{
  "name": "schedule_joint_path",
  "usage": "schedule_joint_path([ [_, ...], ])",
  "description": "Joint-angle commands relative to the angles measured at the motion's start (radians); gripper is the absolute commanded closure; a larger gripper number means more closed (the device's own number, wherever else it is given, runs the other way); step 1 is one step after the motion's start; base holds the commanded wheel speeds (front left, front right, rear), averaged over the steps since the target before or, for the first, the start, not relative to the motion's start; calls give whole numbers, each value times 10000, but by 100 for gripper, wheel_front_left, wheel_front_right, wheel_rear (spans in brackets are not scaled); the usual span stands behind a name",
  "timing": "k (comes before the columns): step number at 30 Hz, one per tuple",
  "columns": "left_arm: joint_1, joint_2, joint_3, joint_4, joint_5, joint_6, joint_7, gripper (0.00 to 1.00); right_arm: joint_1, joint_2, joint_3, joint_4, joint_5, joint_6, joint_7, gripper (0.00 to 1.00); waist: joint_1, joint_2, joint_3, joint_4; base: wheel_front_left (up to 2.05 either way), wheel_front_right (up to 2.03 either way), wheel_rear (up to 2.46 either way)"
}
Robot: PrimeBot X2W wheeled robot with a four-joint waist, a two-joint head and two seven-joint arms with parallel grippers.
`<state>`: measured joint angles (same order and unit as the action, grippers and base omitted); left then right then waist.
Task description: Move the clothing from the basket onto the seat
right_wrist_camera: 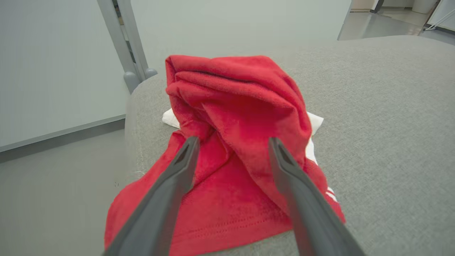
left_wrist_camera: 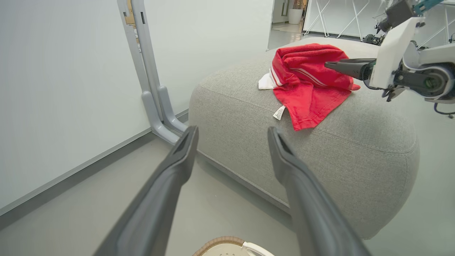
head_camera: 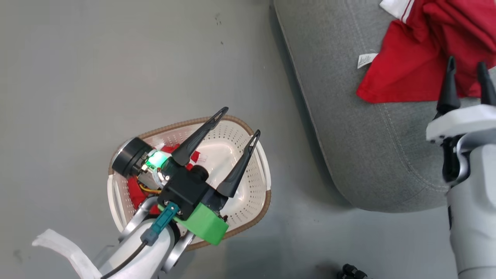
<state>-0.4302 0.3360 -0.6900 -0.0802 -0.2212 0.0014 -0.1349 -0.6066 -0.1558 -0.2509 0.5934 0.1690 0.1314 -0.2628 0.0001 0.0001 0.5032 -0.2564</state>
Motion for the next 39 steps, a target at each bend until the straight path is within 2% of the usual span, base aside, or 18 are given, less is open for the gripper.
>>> schedule_joint_path([
  [1, 223, -9, 15, 106, -41, 103, -114, 0, 397, 150, 30, -306, -83, -12, -26, 0, -1, -1, -518, -29, 0, 0, 0],
  [9, 757, -197, 202, 803, -448, 389, -718, 0, 2244, 733, 581, -2195, -423, -12, -26, 0, -1, -1, -1576, 436, 0, 0, 0],
  [14, 1060, -204, 562, 1270, -736, 550, -1051, 0, 3296, 950, 1326, -3181, -582, -12, -26, 0, -1, -1, -2149, 819, 0, 0, 0],
  [24, 1852, -294, 1731, 1925, -1320, 974, -1301, 0, 4576, 1024, 2480, -4649, -703, -12, 527, 0, -1, -1, -3073, 1554, 0, 0, 0],
  [32, 2548, -533, 3067, 1925, -1282, 992, -1305, 0, 5211, 1038, 2768, -5501, -607, -12, 1069, 0, -1, -1, -3466, 2139, 0, 0, 0],
  [39, 3124, -675, 4053, 1945, -1076, 801, -1307, 0, 5674, 1039, 2696, -5992, -589, -12, 1427, 0, -1, -1, -3662, 2456, 0, 0, 0],
])
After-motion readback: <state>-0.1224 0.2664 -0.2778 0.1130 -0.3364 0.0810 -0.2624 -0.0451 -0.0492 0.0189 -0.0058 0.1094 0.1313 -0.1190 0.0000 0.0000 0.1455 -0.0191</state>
